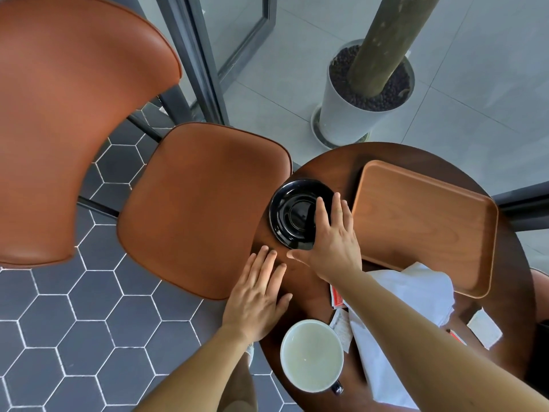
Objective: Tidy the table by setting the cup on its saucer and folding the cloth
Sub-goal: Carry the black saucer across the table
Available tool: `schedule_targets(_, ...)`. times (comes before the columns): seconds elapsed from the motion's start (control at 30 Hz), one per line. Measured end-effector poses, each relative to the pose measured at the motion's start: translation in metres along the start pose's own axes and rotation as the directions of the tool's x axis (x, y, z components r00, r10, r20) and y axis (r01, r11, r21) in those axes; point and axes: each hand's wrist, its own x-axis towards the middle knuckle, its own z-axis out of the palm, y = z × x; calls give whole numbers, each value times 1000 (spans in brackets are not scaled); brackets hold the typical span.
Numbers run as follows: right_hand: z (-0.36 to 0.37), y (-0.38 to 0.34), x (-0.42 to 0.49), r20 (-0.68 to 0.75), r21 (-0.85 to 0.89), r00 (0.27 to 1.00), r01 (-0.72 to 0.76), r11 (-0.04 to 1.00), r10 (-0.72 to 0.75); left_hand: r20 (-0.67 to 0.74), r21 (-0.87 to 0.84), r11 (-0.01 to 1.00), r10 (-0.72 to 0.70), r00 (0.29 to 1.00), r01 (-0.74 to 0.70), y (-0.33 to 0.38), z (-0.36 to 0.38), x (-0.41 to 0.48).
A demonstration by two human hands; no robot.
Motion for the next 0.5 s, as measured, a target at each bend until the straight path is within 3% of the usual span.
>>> schedule_targets(0.5, 7, 2, 5, -2, 19, 1000, -10, 1000, 10, 18, 13, 1000, -11, 1000, 11, 1, 1, 1)
